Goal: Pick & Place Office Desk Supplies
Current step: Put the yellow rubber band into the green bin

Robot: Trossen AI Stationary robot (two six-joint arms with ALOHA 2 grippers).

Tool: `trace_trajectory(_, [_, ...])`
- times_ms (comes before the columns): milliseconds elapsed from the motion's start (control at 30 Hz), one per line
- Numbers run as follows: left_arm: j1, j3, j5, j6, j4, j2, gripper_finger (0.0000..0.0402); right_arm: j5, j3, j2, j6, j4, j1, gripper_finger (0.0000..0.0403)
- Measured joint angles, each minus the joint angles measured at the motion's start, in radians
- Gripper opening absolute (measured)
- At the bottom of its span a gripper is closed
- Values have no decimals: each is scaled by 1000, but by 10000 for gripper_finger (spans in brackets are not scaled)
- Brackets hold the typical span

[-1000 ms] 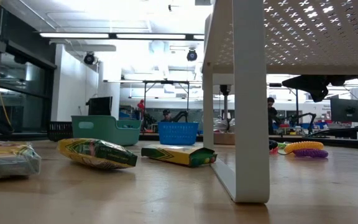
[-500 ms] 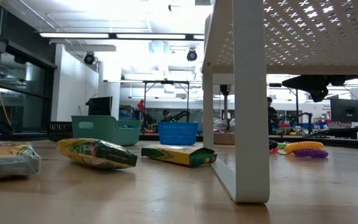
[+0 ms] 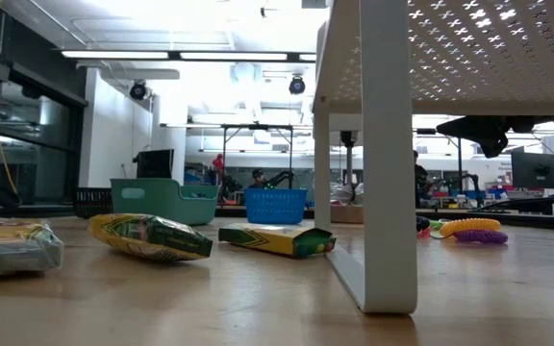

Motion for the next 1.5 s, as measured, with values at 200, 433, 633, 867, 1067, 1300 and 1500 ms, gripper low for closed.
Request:
trace_trajectory(200, [-10, 0, -3, 37, -5, 34, 47, 0, 0, 0, 0, 0, 0, 188])
trace_trajectory(433, [4, 0, 9, 118, -19, 69, 47, 0, 0, 0, 0, 0, 0, 188])
trace_trajectory(633, [9, 0, 12, 191, -55, 73, 47, 0, 0, 0, 0, 0, 0, 188])
trace_trajectory(867, [11, 0, 13, 260, -63, 73, 47, 0, 0, 0, 0, 0, 0, 188])
trace_trajectory(1067, [-1, 0, 11, 350, -62, 73, 47, 0, 0, 0, 0, 0, 0, 188])
trace_trajectory(1300, [-24, -2, 9, 363, -62, 73, 47, 0, 0, 0, 0, 0, 0, 188])
trace_trajectory(1500, [-23, -2, 12, 336, -59, 73, 47, 0, 0, 0, 0, 0, 0, 188])
